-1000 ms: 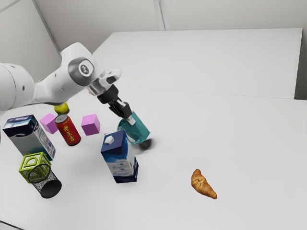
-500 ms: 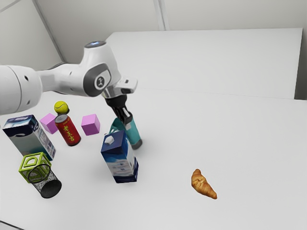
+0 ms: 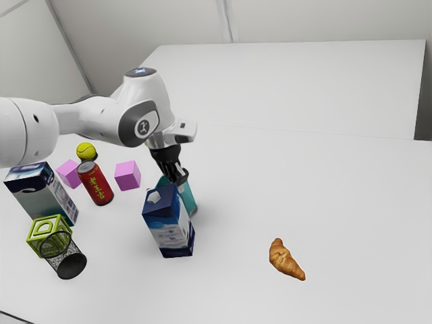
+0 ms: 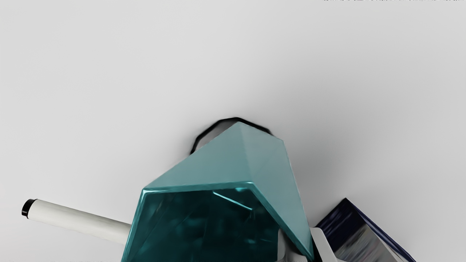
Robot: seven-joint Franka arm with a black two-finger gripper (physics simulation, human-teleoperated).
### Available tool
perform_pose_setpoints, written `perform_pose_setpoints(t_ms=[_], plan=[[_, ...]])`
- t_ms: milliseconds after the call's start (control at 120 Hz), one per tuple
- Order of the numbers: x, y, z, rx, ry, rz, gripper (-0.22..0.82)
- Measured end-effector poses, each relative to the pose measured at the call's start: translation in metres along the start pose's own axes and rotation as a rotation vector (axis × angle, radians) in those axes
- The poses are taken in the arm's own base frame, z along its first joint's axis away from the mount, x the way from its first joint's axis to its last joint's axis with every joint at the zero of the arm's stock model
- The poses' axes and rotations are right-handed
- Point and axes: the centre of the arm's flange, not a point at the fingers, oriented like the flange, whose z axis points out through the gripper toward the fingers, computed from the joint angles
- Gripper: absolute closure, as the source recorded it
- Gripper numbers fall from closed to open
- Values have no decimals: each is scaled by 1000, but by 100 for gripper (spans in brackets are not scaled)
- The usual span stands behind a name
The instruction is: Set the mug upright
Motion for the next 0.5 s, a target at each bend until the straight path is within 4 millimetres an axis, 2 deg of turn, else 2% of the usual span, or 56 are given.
perform_pose_setpoints(t_ms=[75, 200, 275, 408, 500], plan=[[1, 2, 1, -3, -1, -7, 69], [1, 2, 1, -6, 1, -21, 42], [1, 2, 0, -6, 2, -28, 29], [1, 4, -9, 1, 18, -32, 16], [-1, 12, -35, 19, 53, -27, 10]])
